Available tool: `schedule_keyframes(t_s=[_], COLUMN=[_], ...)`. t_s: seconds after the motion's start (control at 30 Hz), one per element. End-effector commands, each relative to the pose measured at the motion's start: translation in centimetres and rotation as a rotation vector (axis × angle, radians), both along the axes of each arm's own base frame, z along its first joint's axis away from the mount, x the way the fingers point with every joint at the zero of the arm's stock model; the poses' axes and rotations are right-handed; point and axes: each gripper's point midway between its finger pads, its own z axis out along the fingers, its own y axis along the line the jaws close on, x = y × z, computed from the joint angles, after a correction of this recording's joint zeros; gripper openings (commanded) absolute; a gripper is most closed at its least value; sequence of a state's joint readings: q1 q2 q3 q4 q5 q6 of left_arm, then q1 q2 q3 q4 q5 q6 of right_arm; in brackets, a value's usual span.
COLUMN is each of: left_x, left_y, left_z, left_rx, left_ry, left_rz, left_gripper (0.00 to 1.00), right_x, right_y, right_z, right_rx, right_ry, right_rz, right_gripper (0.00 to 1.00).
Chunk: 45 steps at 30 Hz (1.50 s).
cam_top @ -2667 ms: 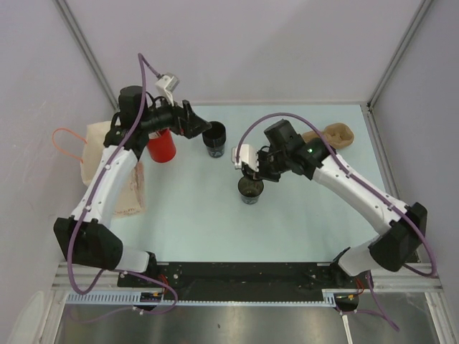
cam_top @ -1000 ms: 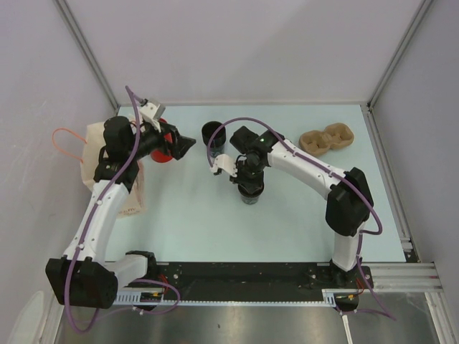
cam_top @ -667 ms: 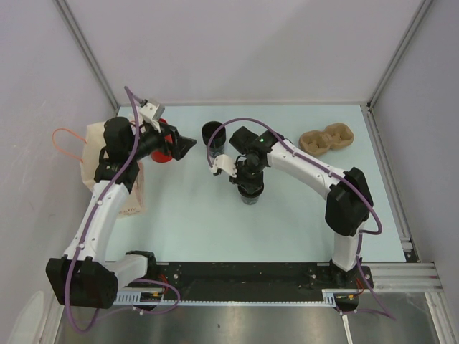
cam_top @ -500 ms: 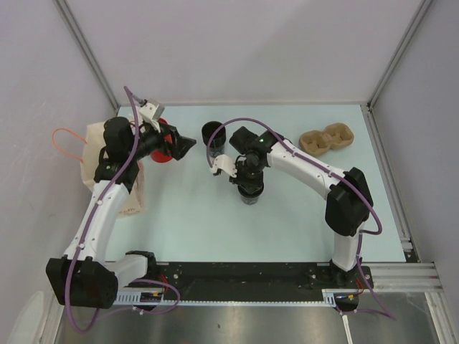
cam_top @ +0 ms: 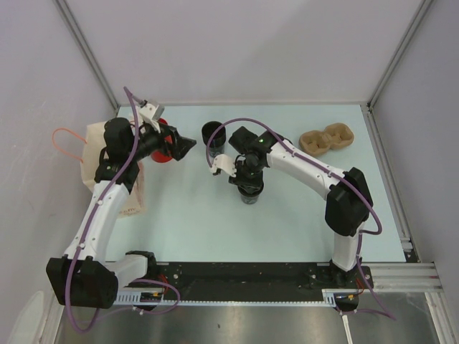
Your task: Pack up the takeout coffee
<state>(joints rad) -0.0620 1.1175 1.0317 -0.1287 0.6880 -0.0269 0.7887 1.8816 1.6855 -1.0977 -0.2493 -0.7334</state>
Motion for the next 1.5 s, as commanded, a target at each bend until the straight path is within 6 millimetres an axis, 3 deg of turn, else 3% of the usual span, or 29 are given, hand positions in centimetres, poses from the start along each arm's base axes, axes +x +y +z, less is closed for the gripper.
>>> schedule_keyframes(t_s=[0.0, 0.57, 1.0, 1.17, 1.33, 1.4, 1.47], left_x=[-0.4, -0.3, -0.3, -0.3, -0.5, -0.4, -0.5], left_y=[0.0, 0.0, 0.0, 0.1, -0.4, -0.6, -0.9], left_z=[1.7, 1.6, 1.5, 1.6, 1.3, 1.0, 0.8], left_rx=[-0.012, -0.013, -0.011, -0.010, -0.014, -0.015, -0.016], left_ry=[-0.069, -0.068, -0.069, -0.072, -0.063, -0.049, -0.038], left_rz=[-0.016, -0.017, -0.015, -0.012, -0.043, -0.059, -0.079], left_gripper=[0.99, 0.99, 0.99, 0.99, 0.99, 0.99, 0.99], right_x=[1.0, 0.2, -0.2, -0.4, 1.1, 1.3, 2.6], right_y=[0.6, 0.5, 0.1, 0.0, -0.9, -1.3, -3.0], right_z=[1.7, 2.5, 4.1, 5.4, 7.4, 8.2, 8.5], right_rx=[0.038, 0.052, 0.071, 0.097, 0.182, 0.253, 0.297], right_ry=[-0.062, -0.052, -0.074, -0.093, -0.111, -0.090, -0.067], right_rz=[-0.008, 0.010, 0.016, 0.015, -0.101, -0.133, -0.226], right_gripper=[0.24, 0.26, 0.36, 0.50, 0.88, 0.94, 0.98])
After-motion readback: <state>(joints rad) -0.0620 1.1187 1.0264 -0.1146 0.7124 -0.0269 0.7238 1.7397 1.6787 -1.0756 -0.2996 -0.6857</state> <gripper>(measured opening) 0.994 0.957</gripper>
